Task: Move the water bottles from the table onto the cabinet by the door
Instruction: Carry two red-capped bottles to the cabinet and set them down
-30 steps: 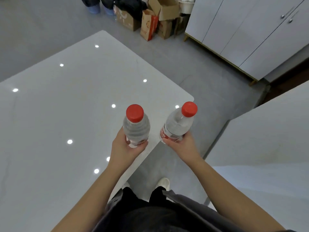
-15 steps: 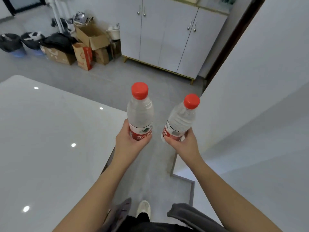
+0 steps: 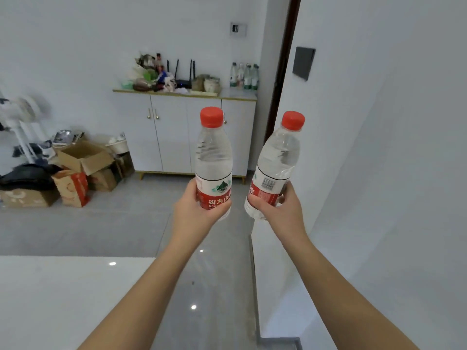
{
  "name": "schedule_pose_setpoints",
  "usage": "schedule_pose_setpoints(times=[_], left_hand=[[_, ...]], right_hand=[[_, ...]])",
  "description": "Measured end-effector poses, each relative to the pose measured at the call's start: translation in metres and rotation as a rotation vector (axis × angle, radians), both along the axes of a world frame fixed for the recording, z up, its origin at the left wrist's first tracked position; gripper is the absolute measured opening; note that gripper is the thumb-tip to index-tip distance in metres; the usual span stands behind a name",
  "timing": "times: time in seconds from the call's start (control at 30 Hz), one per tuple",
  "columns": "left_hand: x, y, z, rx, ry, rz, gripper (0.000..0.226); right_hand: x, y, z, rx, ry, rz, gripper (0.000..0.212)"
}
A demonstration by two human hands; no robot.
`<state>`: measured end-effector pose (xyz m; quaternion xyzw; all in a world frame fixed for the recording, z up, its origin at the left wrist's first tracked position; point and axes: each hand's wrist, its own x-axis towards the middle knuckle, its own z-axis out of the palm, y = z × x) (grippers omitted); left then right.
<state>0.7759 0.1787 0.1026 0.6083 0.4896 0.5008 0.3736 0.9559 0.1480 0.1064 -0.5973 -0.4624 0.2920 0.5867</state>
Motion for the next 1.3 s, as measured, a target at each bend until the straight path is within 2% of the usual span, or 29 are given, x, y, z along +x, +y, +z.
schedule_pose_setpoints(times=[0.1,0.3,0.53,1.0,1.17,1.3], left_hand=[[0.0,0.013,0.037,0.071,-0.009,-0.007,0.052],[-0.001,0.034,0.107,0.15,-0.015,-0.04,0.053],[-0.007,0.05,0.158,0.179,-0.01,-0.067,0.063],[-0.018,0.075,0.165,0.187,-0.019,-0.052,0.065],[-0.019,0.099,0.169,0.186,-0.023,-0.055,0.063],[-0.013,0.13,0.172,0.189,-0.023,-0.043,0.064]], right_hand=[[0.001,0.01,0.037,0.065,0.009,-0.008,0.054],[-0.001,0.024,0.105,0.154,-0.078,-0.011,0.049],[-0.012,0.035,0.154,0.197,-0.082,0.019,0.056],[-0.022,0.06,0.161,0.18,-0.077,0.028,0.054],[-0.022,0.086,0.157,0.162,-0.082,-0.006,0.065],[-0.016,0.118,0.155,0.154,-0.072,-0.022,0.062]])
